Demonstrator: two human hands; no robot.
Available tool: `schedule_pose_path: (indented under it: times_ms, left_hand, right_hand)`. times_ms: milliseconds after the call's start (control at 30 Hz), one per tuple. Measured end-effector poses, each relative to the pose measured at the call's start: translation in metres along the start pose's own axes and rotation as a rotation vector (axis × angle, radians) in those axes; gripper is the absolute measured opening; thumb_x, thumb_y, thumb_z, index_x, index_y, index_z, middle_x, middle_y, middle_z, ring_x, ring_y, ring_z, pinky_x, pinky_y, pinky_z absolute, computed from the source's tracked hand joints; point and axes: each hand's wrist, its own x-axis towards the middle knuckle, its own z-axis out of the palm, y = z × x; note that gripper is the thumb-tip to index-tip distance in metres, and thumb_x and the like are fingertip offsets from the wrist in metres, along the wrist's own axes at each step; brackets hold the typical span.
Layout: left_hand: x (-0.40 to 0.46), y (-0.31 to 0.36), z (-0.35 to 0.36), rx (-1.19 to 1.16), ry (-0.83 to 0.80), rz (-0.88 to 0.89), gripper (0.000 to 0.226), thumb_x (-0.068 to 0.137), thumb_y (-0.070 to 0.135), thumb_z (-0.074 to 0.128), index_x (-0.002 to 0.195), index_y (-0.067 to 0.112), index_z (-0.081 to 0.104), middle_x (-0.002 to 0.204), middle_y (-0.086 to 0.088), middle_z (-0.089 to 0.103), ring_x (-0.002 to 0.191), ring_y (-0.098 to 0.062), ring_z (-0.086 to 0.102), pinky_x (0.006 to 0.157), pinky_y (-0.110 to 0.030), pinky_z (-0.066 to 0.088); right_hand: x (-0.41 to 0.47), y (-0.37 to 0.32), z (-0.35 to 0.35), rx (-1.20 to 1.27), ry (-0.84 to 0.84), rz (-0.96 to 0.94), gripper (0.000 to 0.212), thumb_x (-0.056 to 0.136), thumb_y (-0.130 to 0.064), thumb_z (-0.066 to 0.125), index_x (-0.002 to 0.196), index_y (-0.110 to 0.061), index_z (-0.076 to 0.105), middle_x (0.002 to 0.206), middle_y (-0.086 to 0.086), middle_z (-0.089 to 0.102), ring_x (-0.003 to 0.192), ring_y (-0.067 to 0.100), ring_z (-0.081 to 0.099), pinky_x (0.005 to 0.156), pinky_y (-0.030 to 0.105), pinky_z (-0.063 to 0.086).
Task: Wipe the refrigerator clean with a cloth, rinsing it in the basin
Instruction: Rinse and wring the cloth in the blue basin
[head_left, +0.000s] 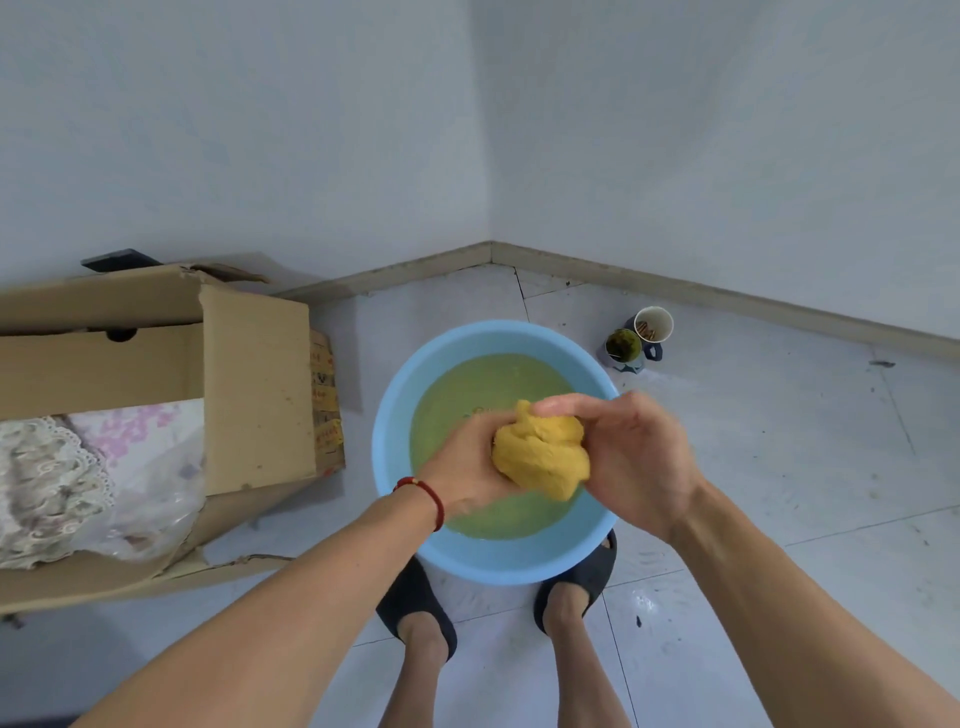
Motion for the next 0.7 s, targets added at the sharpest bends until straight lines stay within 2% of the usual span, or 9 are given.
schedule_pose_path:
  times_ms: [67,100,167,233,333,433,500,600,700]
  left_hand:
    - [0.003,0.005,-0.005,0.355,0.080,0.272,0.023,0.081,0.003,0.077,0.097,0.014,0.066,0.095,0.003,0.058,0.081,-0.011,0.058,0.070,-0.026,0.047]
    - [0.006,0.006,-0.008,0.482,0.090,0.406,0.018,0.082,0.006,0.075,0.094,0.013,0.064,0.091,0.000,0.054,0.076,-0.015,0.055,0.064,-0.031,0.047]
    - [0.009,0.009,-0.016,0.694,0.033,0.580,0.016,0.084,0.008,0.071,0.098,0.010,0.062,0.093,-0.004,0.051,0.073,-0.018,0.052,0.060,-0.033,0.048]
    - [0.012,0.008,-0.028,0.877,-0.008,0.674,0.026,0.080,0.009,0.074,0.103,0.009,0.062,0.097,-0.006,0.050,0.074,-0.016,0.049,0.059,-0.032,0.048]
    - [0.017,-0.005,-0.041,1.075,-0.064,0.687,0.027,0.080,0.005,0.071,0.098,0.013,0.053,0.091,-0.006,0.053,0.060,-0.019,0.048,0.044,-0.032,0.041]
    - [0.024,-0.011,-0.036,1.274,-0.203,0.410,0.020,0.087,0.000,0.062,0.102,0.012,0.057,0.083,-0.006,0.057,0.063,-0.026,0.052,0.051,-0.035,0.038]
    - [0.030,-0.008,-0.026,1.232,-0.230,0.122,0.017,0.085,-0.001,0.057,0.095,0.012,0.060,0.077,-0.005,0.053,0.073,-0.030,0.059,0.058,-0.035,0.039]
    - [0.039,-0.009,-0.013,0.995,-0.172,-0.215,0.017,0.080,0.000,0.061,0.068,0.011,0.055,0.069,-0.006,0.054,0.066,-0.028,0.059,0.052,-0.030,0.040]
    - [0.041,-0.013,-0.009,0.631,-0.271,-0.517,0.021,0.077,-0.005,0.070,0.066,0.008,0.058,0.054,-0.005,0.051,0.048,-0.021,0.053,0.040,-0.023,0.036]
  right_hand:
    - [0.006,0.005,-0.008,-0.094,0.211,-0.023,0.041,0.085,-0.051,0.064,0.089,-0.012,0.078,0.082,0.012,0.067,0.079,0.027,0.064,0.083,0.042,0.047]
    - [0.009,0.011,-0.010,-0.115,0.271,0.003,0.045,0.087,-0.059,0.065,0.094,-0.016,0.077,0.082,0.009,0.066,0.077,0.024,0.065,0.079,0.042,0.049]
    - [0.013,0.028,-0.008,-0.027,0.129,0.145,0.064,0.089,-0.069,0.058,0.128,-0.019,0.069,0.118,0.015,0.072,0.109,0.030,0.071,0.093,0.050,0.057]
    - [0.014,0.041,-0.003,0.067,-0.113,0.284,0.078,0.090,-0.069,0.053,0.147,-0.017,0.055,0.143,0.018,0.062,0.133,0.036,0.059,0.098,0.058,0.056]
    - [0.020,0.037,0.003,-0.159,-0.195,0.333,0.072,0.086,-0.052,0.075,0.139,-0.007,0.057,0.125,0.018,0.070,0.111,0.029,0.068,0.079,0.036,0.063]
    - [0.037,0.032,0.015,-0.850,-0.115,0.302,0.026,0.087,-0.023,0.082,0.106,-0.013,0.067,0.084,0.004,0.072,0.073,0.015,0.070,0.063,0.025,0.057]
    - [0.050,0.036,0.018,-1.328,-0.029,0.240,0.016,0.084,-0.018,0.077,0.090,-0.018,0.062,0.071,-0.005,0.063,0.063,0.015,0.063,0.054,0.017,0.048]
    - [0.060,0.045,0.013,-1.632,0.027,0.120,0.022,0.083,-0.012,0.074,0.098,-0.014,0.059,0.082,-0.002,0.062,0.077,0.023,0.062,0.064,0.024,0.046]
    - [0.063,0.051,0.005,-1.839,-0.031,-0.052,0.032,0.089,-0.013,0.073,0.113,-0.009,0.052,0.110,0.010,0.063,0.096,0.033,0.067,0.074,0.037,0.048]
